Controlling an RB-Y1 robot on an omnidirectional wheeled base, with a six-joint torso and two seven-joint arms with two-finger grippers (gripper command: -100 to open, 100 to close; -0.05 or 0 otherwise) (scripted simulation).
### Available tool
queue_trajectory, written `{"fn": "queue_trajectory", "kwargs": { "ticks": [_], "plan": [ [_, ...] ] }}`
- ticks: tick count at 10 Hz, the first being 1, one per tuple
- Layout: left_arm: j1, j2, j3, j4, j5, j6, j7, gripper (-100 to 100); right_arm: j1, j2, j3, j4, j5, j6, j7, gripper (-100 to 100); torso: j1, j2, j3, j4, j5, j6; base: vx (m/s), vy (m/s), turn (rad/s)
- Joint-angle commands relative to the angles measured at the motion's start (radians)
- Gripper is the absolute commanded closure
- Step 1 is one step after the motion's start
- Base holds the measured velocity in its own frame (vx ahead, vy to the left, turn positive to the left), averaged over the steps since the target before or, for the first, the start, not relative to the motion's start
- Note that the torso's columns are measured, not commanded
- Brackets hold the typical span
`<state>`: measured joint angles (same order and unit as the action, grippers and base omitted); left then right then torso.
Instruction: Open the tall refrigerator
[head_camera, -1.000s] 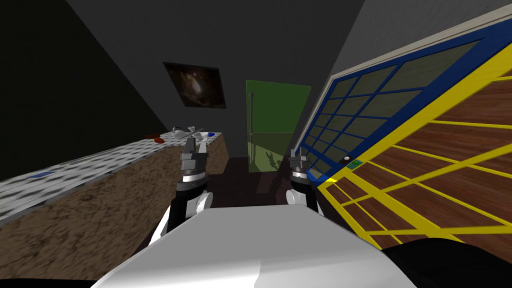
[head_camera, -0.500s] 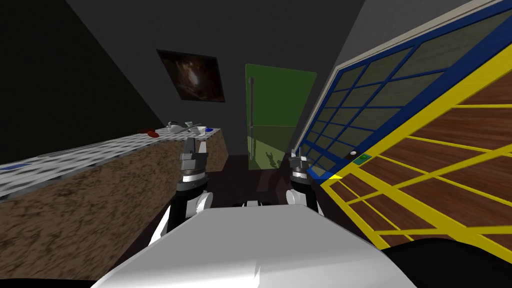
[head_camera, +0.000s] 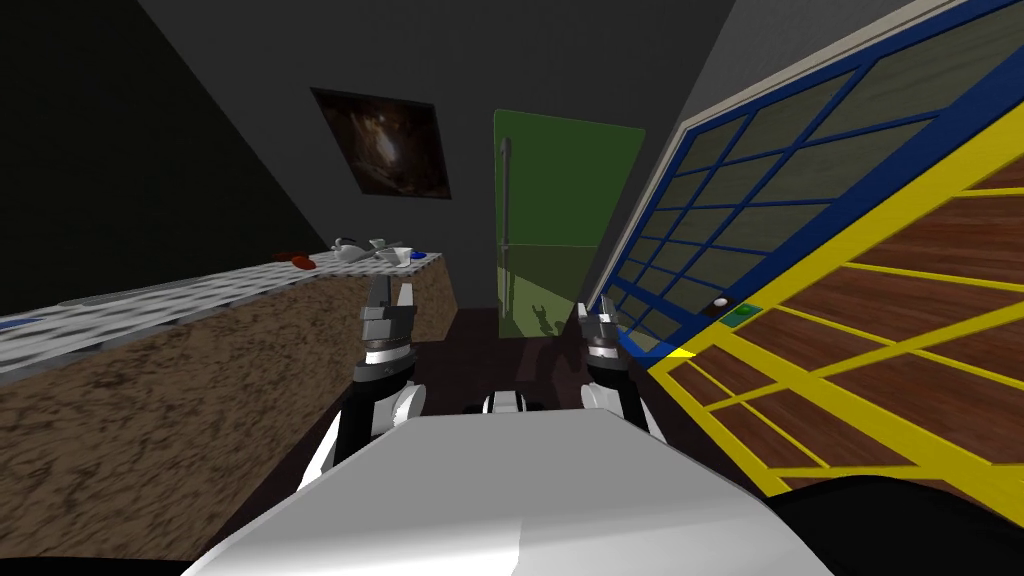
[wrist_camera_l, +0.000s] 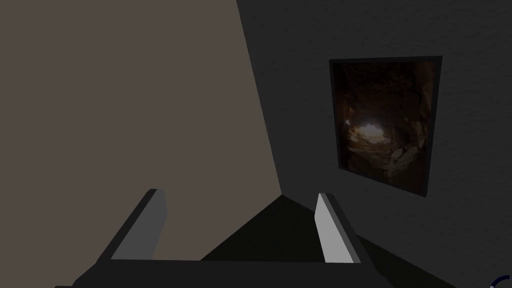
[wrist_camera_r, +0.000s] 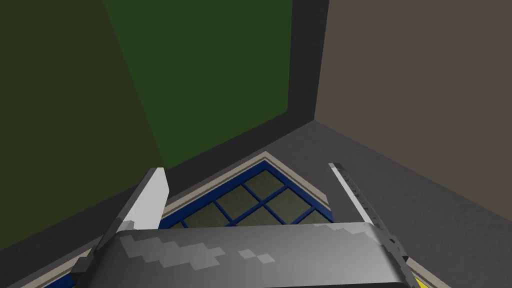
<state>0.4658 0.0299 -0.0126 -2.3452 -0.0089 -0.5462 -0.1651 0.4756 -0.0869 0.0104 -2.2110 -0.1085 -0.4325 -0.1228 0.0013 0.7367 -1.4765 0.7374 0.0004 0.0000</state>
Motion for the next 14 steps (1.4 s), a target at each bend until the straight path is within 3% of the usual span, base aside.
{"fn": "queue_trajectory", "kwargs": {
  "ticks": [1,6,9,10,14],
  "plan": [
    [0.0,0.0,0.0,0.0,0.0,0.0,0.0,0,0.015,-0.08,-0.033,0.002,0.007,0.043,0.034,-100,0.0,0.0,0.0,0.0,0.0,0.0,0.067,0.072,0.024],
    [0.0,0.0,0.0,0.0,0.0,0.0,0.0,0,0.041,-0.198,-0.082,0.001,0.019,0.103,0.087,-100,0.0,0.001,0.0,0.001,0.0,0.0,0.053,0.067,0.024],
    [0.0,0.0,0.0,0.0,0.0,0.0,0.0,0,0.074,-0.296,-0.14,-0.003,0.033,0.175,0.149,-100,0.0,0.001,0.0,0.001,0.0,0.0,0.067,0.1,0.042],
    [0.0,0.0,0.0,0.0,0.0,0.0,0.0,0,0.074,-0.312,-0.14,-0.003,0.033,0.175,0.149,-100,0.001,0.0,0.0,0.0,0.0,0.0,0.075,0.08,0.004],
    [0.0,0.0,0.0,0.0,0.0,0.0,0.0,0,0.11,-0.426,-0.203,-0.01,0.049,0.254,0.217,-100,-0.001,0.002,0.001,0.001,0.0,0.0,0.079,0.073,0.03]
  ]
}}
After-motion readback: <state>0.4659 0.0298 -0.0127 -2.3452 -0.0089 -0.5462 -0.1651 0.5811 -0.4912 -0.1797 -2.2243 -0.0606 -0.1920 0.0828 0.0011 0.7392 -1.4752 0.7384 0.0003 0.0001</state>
